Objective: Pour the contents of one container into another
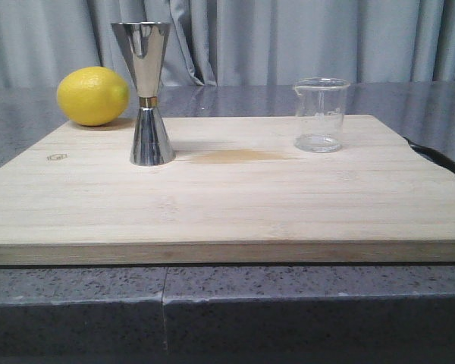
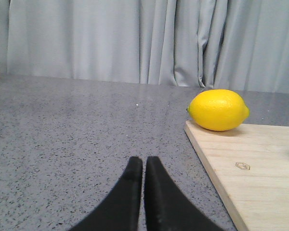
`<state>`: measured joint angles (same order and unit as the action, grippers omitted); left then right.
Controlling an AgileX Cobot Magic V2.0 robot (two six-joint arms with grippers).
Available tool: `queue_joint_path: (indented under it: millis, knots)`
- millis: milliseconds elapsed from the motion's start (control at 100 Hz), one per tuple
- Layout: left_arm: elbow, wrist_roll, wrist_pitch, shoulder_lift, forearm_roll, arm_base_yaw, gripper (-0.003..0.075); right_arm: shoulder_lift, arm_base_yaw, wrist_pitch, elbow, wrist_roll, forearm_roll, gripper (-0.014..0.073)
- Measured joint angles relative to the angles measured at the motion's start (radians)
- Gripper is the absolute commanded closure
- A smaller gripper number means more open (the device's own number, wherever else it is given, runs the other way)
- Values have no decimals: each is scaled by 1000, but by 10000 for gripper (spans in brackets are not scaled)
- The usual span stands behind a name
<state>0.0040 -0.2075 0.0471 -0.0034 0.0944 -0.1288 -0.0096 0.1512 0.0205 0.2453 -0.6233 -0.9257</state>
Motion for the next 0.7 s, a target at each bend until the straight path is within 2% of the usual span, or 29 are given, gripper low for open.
queue_joint_path:
  millis: [60,160,230,410,570,700]
  knots:
    - [0,0,0,0,0,0,739,0,0,5,-2,0,64,666]
    - [0,0,0,0,0,0,739,0,0,45,-2,3,346,666]
    - [0,0,2,0,0,0,739,0,0,86,-6,54,464,666]
    - [0,0,2,0,0,0,739,0,-2,114,-62,212,562,666]
    - [0,0,2,0,0,0,739,0,-6,116,-159,448,685,666]
    - [0,0,2,0,0,0,739,0,-6,81,-225,529,717,666]
